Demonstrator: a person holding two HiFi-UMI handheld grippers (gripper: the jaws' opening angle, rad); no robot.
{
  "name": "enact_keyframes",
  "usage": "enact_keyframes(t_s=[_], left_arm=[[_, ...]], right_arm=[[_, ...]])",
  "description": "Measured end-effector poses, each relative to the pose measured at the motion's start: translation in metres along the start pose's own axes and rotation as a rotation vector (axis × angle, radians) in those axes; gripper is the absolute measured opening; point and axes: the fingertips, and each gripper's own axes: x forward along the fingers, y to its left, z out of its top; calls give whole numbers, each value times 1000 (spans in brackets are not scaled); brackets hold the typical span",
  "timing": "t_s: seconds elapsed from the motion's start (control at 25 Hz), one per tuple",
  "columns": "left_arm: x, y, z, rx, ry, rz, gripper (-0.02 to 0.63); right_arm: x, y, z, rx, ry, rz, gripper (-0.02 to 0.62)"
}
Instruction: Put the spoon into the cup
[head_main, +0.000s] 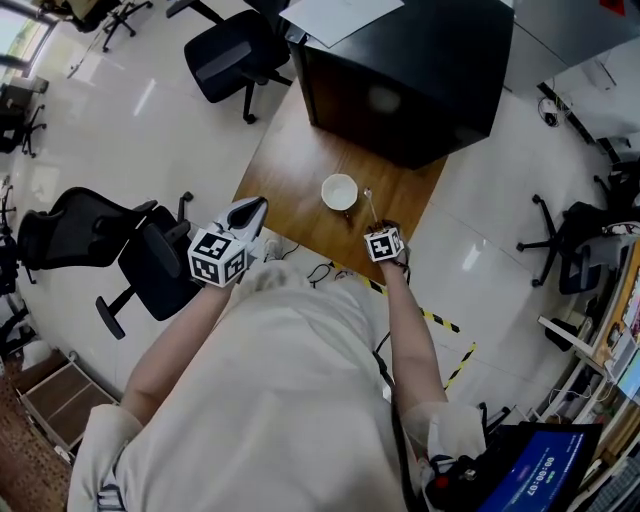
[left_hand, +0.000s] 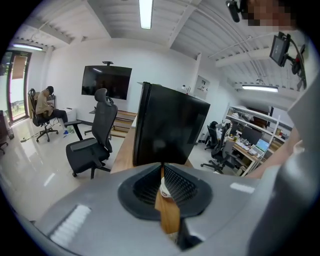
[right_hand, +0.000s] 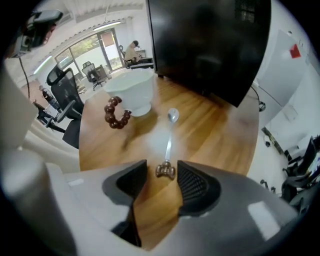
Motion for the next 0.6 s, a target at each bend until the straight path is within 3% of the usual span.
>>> enact_keyframes(t_s=[0.32,0.4,0.6], left_arm=[[8,5,0,-9,19,5,2],[10,4,-1,-7,23,-1,2],[14,-1,0,4,20,-17,2]], right_arm=[[0,1,3,9,-22,4,184],[-1,2,3,12,-20,0,127],[0,2,-12,70,20,-16,126]])
